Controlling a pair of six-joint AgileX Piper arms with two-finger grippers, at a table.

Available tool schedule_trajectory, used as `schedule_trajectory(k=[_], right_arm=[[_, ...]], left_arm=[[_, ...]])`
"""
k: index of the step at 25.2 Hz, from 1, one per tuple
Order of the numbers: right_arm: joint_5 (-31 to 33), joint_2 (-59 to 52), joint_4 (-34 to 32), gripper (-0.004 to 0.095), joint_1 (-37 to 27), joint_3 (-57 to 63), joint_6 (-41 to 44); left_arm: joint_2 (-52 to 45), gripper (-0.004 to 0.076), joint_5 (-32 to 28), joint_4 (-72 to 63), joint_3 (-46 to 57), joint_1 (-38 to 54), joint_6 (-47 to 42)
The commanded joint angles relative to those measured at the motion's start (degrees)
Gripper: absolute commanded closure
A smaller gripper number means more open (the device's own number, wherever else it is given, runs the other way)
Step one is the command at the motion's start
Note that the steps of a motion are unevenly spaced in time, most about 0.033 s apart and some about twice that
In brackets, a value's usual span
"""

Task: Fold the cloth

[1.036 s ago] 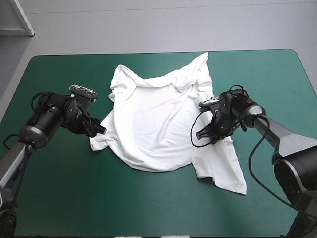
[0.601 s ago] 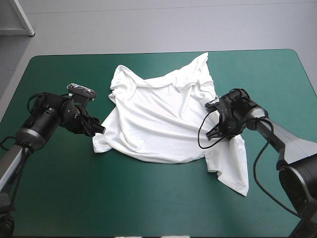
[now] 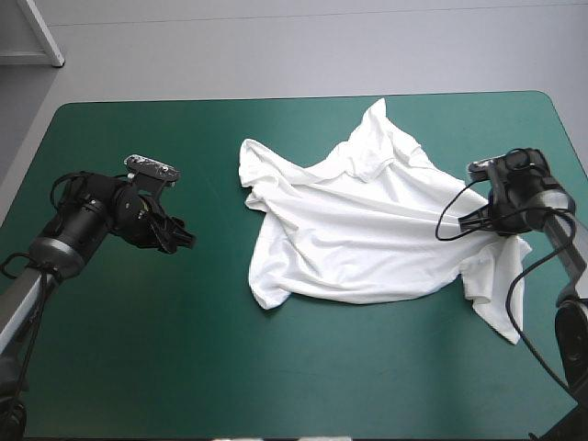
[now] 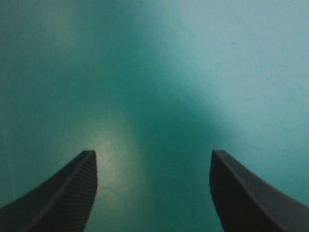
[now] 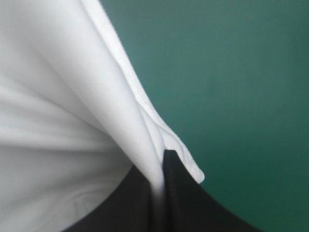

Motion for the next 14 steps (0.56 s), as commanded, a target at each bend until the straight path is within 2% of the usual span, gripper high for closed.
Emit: schedule_trajectory(k=[1, 3, 7, 9, 12, 14], right_arm=[[-4.1, -2.5, -2.3, 0.0925, -7.1, -3.6, -0.1], [-5.1, -1.9, -1.2, 0.0925, -10.0, -6.7, -0.4], [-5.0, -0.9, 1.0, 0.0916, -10.3, -10.9, -1.7], [-5.2, -0.8, 5.1, 0.0861, -10.3, -12.8, -3.9], [-5.2, -0.8, 6.2, 0.0607, -10.3, -14.8, -4.5], [-4.1, -0.8, 6.4, 0.0371, -10.3, -15.5, -4.7]], left_arm=[[-2.3, 0.0241, -1.5, -1.5, -1.6, 0.0, -0.6], [-2.3, 0.0241, -1.9, -3.4, -1.6, 0.0, 0.0], [-2.3, 0.0241, -2.3, -3.7, -1.6, 0.0, 0.0], [-2.3, 0.0241, -2.4, -3.7, -1.6, 0.0, 0.0], [-2.3, 0.0241, -1.9, -3.7, -1.6, 0.0, 0.1], [-2.3, 0.0241, -1.8, -3.7, -1.6, 0.0, 0.3]])
